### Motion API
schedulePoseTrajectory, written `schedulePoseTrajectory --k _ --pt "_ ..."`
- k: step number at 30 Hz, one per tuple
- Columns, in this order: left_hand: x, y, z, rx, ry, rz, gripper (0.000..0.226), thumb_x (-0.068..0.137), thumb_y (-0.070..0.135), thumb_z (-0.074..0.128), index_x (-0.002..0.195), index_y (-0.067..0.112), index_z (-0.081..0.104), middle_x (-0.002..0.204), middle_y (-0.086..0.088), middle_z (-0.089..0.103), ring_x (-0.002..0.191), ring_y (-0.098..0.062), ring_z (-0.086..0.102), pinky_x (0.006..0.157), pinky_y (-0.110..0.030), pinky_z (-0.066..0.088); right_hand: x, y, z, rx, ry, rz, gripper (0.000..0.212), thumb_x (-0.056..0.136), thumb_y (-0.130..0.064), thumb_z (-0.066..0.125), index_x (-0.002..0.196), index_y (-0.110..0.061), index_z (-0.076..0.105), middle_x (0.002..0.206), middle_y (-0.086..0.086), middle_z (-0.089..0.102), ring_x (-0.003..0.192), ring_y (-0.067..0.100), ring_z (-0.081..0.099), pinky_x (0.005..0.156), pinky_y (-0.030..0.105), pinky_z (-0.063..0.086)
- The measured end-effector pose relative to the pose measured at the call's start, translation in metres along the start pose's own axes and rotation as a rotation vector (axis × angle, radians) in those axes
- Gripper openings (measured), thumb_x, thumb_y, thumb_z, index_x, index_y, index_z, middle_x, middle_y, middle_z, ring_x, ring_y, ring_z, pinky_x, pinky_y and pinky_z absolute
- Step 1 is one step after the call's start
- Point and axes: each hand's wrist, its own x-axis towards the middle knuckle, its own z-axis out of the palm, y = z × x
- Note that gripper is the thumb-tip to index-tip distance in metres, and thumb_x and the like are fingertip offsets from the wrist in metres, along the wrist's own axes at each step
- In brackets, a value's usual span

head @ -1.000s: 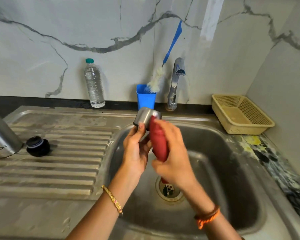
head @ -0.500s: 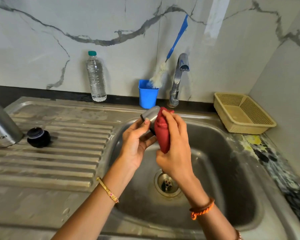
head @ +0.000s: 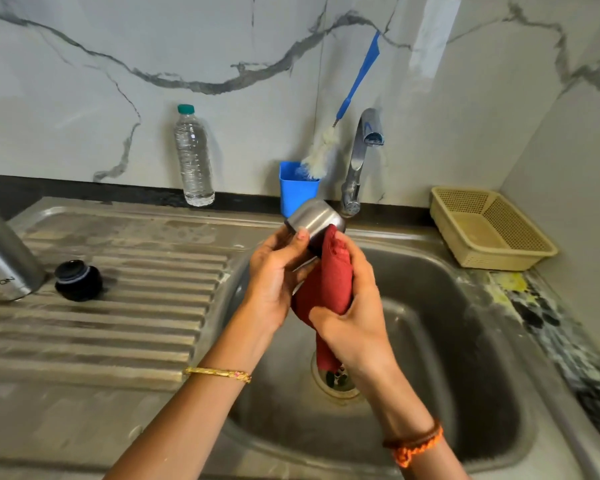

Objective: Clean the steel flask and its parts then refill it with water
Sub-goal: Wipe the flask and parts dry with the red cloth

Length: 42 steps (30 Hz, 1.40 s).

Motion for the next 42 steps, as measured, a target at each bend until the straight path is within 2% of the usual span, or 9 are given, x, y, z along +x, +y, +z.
schedulePoseTrajectory --k 6,10,16,22,27,30,34,39,42 --pt "-0.011 0.002 -0.009 0.202 -0.13 0.059 0.047 0.06 0.004 0.07 0.105 0.013 0.061 0.098 -0.004 0.069 0.085 -0.011 0.067 0.073 -0.024 0.057 0.028 -0.004 -0.02 0.272 0.043 0.156 0.076 0.056 0.008 0.052 0.127 -0.02 0.05 0.104 0.013 0.063 0.088 0.019 0.063 0.064 0.027 0.056" --pt "-0.009 0.006 -0.012 0.41 -0.164 0.065 0.064 0.063 -0.001 0.069 0.123 0.012 0.054 0.114 -0.004 0.065 0.086 -0.009 0.065 0.074 -0.023 0.056 0.025 0.001 -0.027 -0.281 0.094 -0.079 0.084 0.06 0.01 0.064 0.133 -0.025 0.042 0.128 -0.002 0.051 0.11 0.017 0.053 0.088 0.03 0.052" --pt "-0.009 0.012 -0.014 0.653 -0.227 0.1 0.065 0.065 -0.01 0.073 0.121 0.02 0.058 0.119 -0.002 0.064 0.099 -0.017 0.063 0.085 -0.031 0.053 0.018 0.001 -0.035 -0.915 -0.037 -0.293 0.084 0.063 -0.001 0.069 0.138 -0.028 0.04 0.143 -0.004 0.038 0.123 0.025 0.043 0.076 0.041 0.051" --pt "-0.015 0.004 -0.017 0.701 -0.245 0.125 0.063 0.065 -0.01 0.074 0.111 0.03 0.06 0.11 0.004 0.067 0.102 -0.015 0.063 0.084 -0.031 0.054 0.048 -0.005 -0.058 -0.56 -0.3 0.044 0.077 0.06 0.003 0.074 0.127 -0.023 0.046 0.111 -0.004 0.052 0.101 0.018 0.053 0.081 0.027 0.046" --pt "-0.008 0.0 -0.018 0.569 -0.172 0.046 0.065 0.069 -0.012 0.069 0.124 0.019 0.054 0.115 0.0 0.064 0.094 -0.011 0.065 0.079 -0.026 0.055 0.013 0.008 -0.029 -0.892 -0.074 -0.132 0.087 0.068 -0.002 0.067 0.14 -0.033 0.031 0.147 -0.007 0.025 0.124 0.024 0.034 0.088 0.044 0.049" --pt "-0.006 0.007 -0.022 0.696 -0.292 0.089 0.068 0.065 -0.014 0.073 0.114 0.031 0.056 0.115 0.006 0.063 0.114 -0.015 0.057 0.087 -0.026 0.053 0.024 0.008 -0.037 -0.607 -0.134 -0.069 0.082 0.059 0.0 0.07 0.131 -0.028 0.043 0.126 -0.004 0.044 0.109 0.019 0.048 0.087 0.035 0.047" --pt "-0.005 0.017 -0.022 0.7 -0.412 0.111 0.064 0.059 0.001 0.076 0.11 0.034 0.058 0.119 0.002 0.062 0.114 -0.011 0.057 0.083 -0.024 0.053 0.051 -0.008 -0.062 -0.166 -0.372 0.152 0.079 0.048 -0.004 0.071 0.121 -0.026 0.05 0.109 0.007 0.057 0.096 0.03 0.059 0.082 0.048 0.054" --pt "-0.003 0.015 -0.023 0.638 -0.352 0.113 0.056 0.067 -0.002 0.071 0.11 0.031 0.059 0.112 0.004 0.066 0.098 -0.013 0.063 0.075 -0.023 0.053 0.015 0.001 -0.024 -1.01 0.059 -0.362 0.092 0.053 -0.005 0.078 0.131 -0.028 0.036 0.135 0.003 0.044 0.113 0.033 0.048 0.067 0.047 0.057" --pt "-0.003 0.013 -0.029 0.645 -0.365 0.106 0.061 0.06 0.003 0.079 0.112 0.028 0.058 0.112 0.005 0.067 0.101 -0.014 0.063 0.078 -0.022 0.052 0.018 -0.003 -0.026 -0.92 0.022 -0.299 0.086 0.054 -0.008 0.078 0.129 -0.028 0.041 0.13 -0.002 0.046 0.11 0.028 0.049 0.068 0.042 0.055"
